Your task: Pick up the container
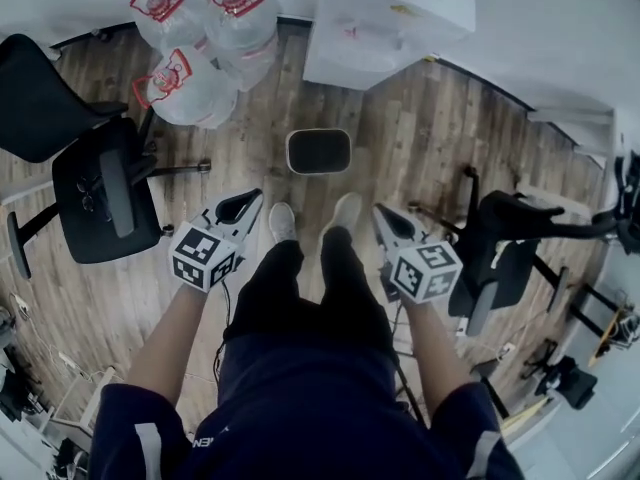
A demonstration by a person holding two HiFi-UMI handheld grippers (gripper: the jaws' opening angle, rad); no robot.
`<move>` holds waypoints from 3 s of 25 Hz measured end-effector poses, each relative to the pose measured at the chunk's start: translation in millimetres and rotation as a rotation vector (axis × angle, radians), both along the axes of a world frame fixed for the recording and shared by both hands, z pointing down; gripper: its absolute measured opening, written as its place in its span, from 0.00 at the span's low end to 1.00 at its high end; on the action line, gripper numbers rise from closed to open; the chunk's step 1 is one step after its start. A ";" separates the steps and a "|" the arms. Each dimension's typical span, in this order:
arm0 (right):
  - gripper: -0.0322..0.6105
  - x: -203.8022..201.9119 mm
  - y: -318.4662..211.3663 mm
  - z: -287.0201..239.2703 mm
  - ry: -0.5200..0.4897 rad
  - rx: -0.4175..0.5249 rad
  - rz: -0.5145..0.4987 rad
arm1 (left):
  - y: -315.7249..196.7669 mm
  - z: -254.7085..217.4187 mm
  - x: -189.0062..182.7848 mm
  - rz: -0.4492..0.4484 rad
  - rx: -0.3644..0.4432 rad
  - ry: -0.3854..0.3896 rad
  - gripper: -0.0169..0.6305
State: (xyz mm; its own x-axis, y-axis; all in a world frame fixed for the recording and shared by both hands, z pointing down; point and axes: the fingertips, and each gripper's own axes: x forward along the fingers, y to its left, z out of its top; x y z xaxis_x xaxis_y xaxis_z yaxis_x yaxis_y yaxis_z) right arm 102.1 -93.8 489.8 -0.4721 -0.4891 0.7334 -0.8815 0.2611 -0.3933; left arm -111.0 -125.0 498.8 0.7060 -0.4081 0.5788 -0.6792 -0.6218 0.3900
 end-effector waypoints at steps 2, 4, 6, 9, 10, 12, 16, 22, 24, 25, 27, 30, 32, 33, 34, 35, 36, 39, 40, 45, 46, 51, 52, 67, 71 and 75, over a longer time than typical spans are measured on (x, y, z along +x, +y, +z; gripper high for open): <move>0.08 7.2 -5.9 35.4 0.032 -0.041 -0.015 | -6.5 32.7 5.5 0.005 -0.028 -0.031 0.07; 0.08 12.0 -11.0 72.6 0.059 -0.076 -0.032 | -10.8 66.0 10.4 0.010 -0.058 -0.057 0.07; 0.08 16.3 -22.0 111.7 0.061 -0.102 -0.031 | -20.9 100.4 16.4 0.015 -0.072 -0.077 0.07; 0.08 22.3 -38.6 179.4 0.052 -0.161 -0.001 | -36.6 163.4 25.7 0.025 -0.094 -0.111 0.07; 0.08 24.5 -42.3 203.7 0.057 -0.182 0.010 | -40.0 187.0 28.4 0.030 -0.106 -0.124 0.07; 0.08 27.3 -47.1 251.4 0.067 -0.226 0.032 | -45.4 233.0 33.5 0.044 -0.132 -0.147 0.07; 0.18 28.5 -48.0 334.6 0.059 -0.303 0.051 | -53.9 315.7 46.1 0.085 -0.175 -0.188 0.09; 0.32 50.0 -49.4 453.9 0.118 -0.387 0.127 | -68.0 436.1 62.3 0.125 -0.231 -0.259 0.23; 0.32 56.2 -45.9 490.0 0.125 -0.420 0.140 | -73.2 472.9 66.2 0.138 -0.248 -0.297 0.26; 0.33 59.8 -44.2 506.7 0.136 -0.433 0.142 | -76.4 490.2 67.7 0.147 -0.254 -0.319 0.28; 0.36 68.1 -41.1 537.1 0.166 -0.452 0.143 | -83.6 520.9 69.3 0.166 -0.264 -0.363 0.31; 0.37 74.4 -36.2 573.6 0.173 -0.477 0.145 | -91.0 557.5 72.3 0.194 -0.286 -0.401 0.33; 0.38 73.4 -34.6 592.0 0.152 -0.488 0.146 | -92.3 578.2 75.4 0.224 -0.300 -0.415 0.33; 0.38 71.5 -33.5 599.7 0.143 -0.492 0.142 | -92.1 587.1 76.4 0.239 -0.305 -0.424 0.33; 0.38 69.3 -32.0 606.8 0.137 -0.497 0.134 | -91.4 594.8 77.1 0.249 -0.311 -0.432 0.33; 0.38 67.7 -30.7 613.1 0.136 -0.501 0.126 | -90.4 601.7 77.6 0.256 -0.317 -0.440 0.33; 0.38 67.5 -30.0 618.6 0.138 -0.503 0.126 | -89.1 607.9 77.9 0.263 -0.326 -0.450 0.33; 0.31 71.7 -30.3 631.3 0.159 -0.503 0.144 | -84.9 623.6 77.4 0.285 -0.348 -0.491 0.30; 0.26 71.8 -30.3 634.2 0.166 -0.504 0.140 | -84.2 626.9 77.8 0.290 -0.350 -0.500 0.24; 0.21 70.9 -29.1 636.3 0.229 -0.515 0.089 | -86.9 629.3 79.7 0.298 -0.330 -0.545 0.17; 0.19 72.3 -27.6 635.1 0.247 -0.519 0.090 | -86.5 627.2 80.1 0.288 -0.336 -0.544 0.16; 0.18 78.5 -32.9 601.6 0.284 -0.489 0.113 | -96.9 587.0 87.3 0.241 -0.322 -0.515 0.15; 0.18 78.7 -35.1 587.0 0.285 -0.479 0.119 | -99.2 572.1 87.5 0.242 -0.315 -0.517 0.15; 0.17 67.9 -59.1 276.6 0.240 -0.295 0.153 | -103.4 251.1 67.1 0.146 -0.206 -0.460 0.17; 0.17 56.5 -47.3 189.4 0.231 -0.254 0.147 | -84.9 165.6 52.4 0.113 -0.187 -0.444 0.17; 0.17 47.7 -30.4 115.7 0.223 -0.207 0.146 | -61.5 92.1 41.5 0.086 -0.155 -0.419 0.17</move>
State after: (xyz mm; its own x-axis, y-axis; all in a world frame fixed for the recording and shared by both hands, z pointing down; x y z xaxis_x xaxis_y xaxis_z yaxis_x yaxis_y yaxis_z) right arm 149.9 -124.2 605.5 -0.2247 -0.3696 0.9016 -0.9741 0.0601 -0.2181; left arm -69.5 -186.6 591.0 0.4254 -0.2441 0.8715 -0.7470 -0.6384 0.1858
